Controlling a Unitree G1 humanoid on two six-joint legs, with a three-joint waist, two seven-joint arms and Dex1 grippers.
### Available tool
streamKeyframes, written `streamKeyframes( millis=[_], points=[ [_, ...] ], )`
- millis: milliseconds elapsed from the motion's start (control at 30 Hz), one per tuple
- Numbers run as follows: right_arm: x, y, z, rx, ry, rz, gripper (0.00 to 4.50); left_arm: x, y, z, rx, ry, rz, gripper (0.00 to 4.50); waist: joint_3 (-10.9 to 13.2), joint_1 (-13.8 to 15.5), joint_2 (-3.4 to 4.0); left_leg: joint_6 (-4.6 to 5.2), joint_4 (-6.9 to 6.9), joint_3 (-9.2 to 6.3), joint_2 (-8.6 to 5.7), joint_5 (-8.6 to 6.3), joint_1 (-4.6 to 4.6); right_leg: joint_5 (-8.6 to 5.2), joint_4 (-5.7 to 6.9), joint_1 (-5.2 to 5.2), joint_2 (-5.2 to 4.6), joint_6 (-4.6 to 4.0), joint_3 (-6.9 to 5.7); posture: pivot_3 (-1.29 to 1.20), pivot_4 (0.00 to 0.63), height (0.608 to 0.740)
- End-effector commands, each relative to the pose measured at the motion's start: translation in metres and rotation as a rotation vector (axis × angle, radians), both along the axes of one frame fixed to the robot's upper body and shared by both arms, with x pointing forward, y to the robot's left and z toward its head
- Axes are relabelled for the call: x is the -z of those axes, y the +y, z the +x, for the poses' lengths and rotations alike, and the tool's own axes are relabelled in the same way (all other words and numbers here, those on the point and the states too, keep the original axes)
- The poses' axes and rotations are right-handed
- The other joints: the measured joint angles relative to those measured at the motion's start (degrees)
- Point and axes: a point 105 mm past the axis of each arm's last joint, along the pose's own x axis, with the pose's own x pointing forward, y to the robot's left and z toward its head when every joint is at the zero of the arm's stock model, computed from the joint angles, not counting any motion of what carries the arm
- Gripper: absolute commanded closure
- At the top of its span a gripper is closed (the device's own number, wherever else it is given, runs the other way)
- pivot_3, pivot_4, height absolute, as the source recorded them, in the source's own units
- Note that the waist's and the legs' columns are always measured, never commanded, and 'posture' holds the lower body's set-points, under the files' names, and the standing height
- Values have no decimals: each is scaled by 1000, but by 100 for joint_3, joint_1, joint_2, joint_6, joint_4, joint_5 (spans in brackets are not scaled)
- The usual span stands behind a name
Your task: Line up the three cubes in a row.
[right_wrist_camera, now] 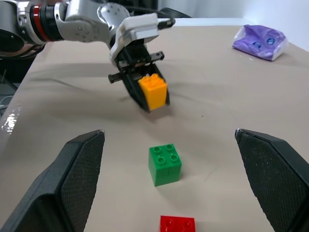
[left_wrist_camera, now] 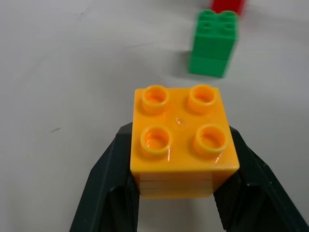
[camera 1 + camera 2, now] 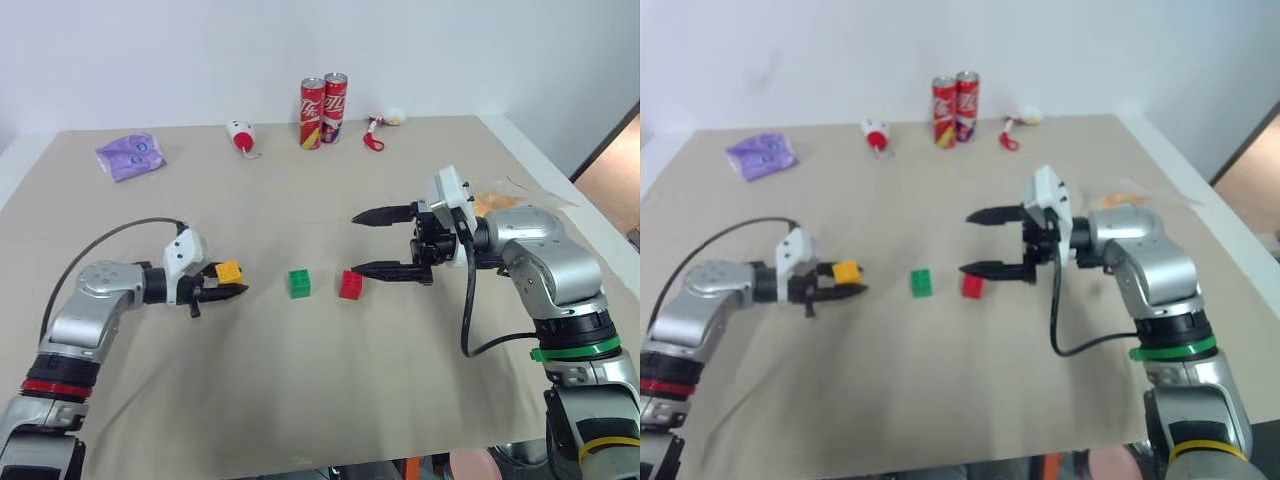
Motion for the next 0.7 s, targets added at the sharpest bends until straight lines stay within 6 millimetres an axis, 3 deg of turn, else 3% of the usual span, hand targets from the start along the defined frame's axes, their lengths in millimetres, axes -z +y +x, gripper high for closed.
streamKeyframes(
  millis=[33, 467, 700],
  points=[
    [-12, -4, -7, 1, -52, 10, 0, 4, -4, -1, 95, -16, 28, 3130, 0, 0, 0, 1, -1, 0, 0, 0, 0, -1, 0, -1, 1, -1, 0, 0, 150, 740],
    [-13, -9, -10, 37, -51, 7, 0, 3, -31, 23, 203, -2, -22, 3130, 0, 3, 0, 1, 5, -2, -1, 0, -4, 3, 1, -1, 4, 6, 2, 0, 150, 740],
    [-14, -10, -10, 45, -55, 6, 0, 7, -30, 25, 230, 12, -3, 3130, 0, -5, 0, 1, 3, -5, 1, -1, -4, 3, 2, -2, 7, 5, 2, 0, 150, 740]
  ],
)
